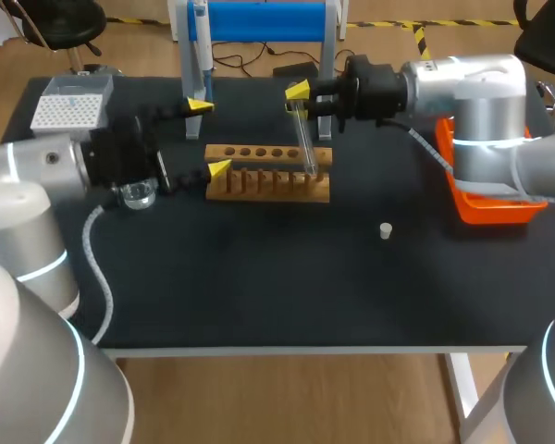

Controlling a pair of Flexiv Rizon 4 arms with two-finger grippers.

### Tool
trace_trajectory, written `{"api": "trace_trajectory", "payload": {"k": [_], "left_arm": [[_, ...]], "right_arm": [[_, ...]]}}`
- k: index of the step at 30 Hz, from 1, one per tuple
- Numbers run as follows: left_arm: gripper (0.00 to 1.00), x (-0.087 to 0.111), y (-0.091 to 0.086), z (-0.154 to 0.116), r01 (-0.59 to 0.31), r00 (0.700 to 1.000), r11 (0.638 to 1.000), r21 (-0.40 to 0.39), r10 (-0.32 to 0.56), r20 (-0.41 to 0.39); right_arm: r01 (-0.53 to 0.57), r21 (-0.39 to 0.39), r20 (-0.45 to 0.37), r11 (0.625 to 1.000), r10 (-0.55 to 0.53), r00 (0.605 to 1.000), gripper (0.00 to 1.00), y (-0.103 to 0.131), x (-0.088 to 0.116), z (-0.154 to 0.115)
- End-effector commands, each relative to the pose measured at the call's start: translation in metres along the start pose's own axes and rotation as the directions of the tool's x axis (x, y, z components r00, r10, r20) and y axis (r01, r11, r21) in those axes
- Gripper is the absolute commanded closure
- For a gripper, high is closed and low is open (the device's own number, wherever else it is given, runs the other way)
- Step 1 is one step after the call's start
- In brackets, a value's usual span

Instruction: Invert the test tube, pick up the pipette, mount the tip to pipette, aspirate from beaker and dispense into the tube, eject the tip, return the pipette, and cap with the stopper.

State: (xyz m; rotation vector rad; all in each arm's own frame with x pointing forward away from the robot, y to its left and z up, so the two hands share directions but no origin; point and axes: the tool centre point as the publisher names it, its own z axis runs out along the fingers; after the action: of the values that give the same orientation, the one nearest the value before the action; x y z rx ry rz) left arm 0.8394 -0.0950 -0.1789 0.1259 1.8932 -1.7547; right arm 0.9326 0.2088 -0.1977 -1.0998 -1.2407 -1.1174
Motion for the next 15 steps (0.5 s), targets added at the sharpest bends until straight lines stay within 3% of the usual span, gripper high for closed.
{"api": "trace_trajectory", "payload": {"k": [1, 8, 10, 12, 13, 15], "left_arm": [[0.00, 0.001, 0.004, -0.002, -0.366, 0.918, 0.884, 0.290, 0.395, -0.046], [0.00, 0.001, 0.004, -0.002, -0.366, 0.918, 0.884, 0.290, 0.395, -0.046], [0.00, 0.006, -0.004, 0.000, -0.518, 0.834, 0.808, 0.280, 0.550, -0.042], [0.00, 0.008, -0.007, 0.002, -0.588, 0.793, 0.775, 0.231, 0.609, -0.024], [0.00, 0.010, -0.010, 0.003, -0.646, 0.747, 0.733, 0.213, 0.665, -0.022], [0.00, 0.012, -0.012, 0.006, -0.700, 0.702, 0.696, 0.160, 0.712, -0.021]], "right_arm": [[0.000, 0.001, 0.002, 1.000, 0.000, 1.000, 1.00, 0.000, 0.001, -0.001], [0.000, 0.001, 0.002, 1.000, 0.000, 1.000, 1.00, 0.000, 0.001, -0.001], [0.000, 0.001, 0.002, 1.000, 0.000, 1.000, 1.00, 0.000, 0.001, -0.001], [0.000, 0.001, 0.002, 1.000, 0.000, 1.000, 1.00, 0.000, 0.001, -0.001], [0.000, 0.001, 0.002, 1.000, 0.000, 1.000, 1.00, 0.000, 0.001, -0.001], [0.000, 0.001, 0.002, 1.000, 0.000, 1.000, 1.00, 0.000, 0.001, -0.001]]}}
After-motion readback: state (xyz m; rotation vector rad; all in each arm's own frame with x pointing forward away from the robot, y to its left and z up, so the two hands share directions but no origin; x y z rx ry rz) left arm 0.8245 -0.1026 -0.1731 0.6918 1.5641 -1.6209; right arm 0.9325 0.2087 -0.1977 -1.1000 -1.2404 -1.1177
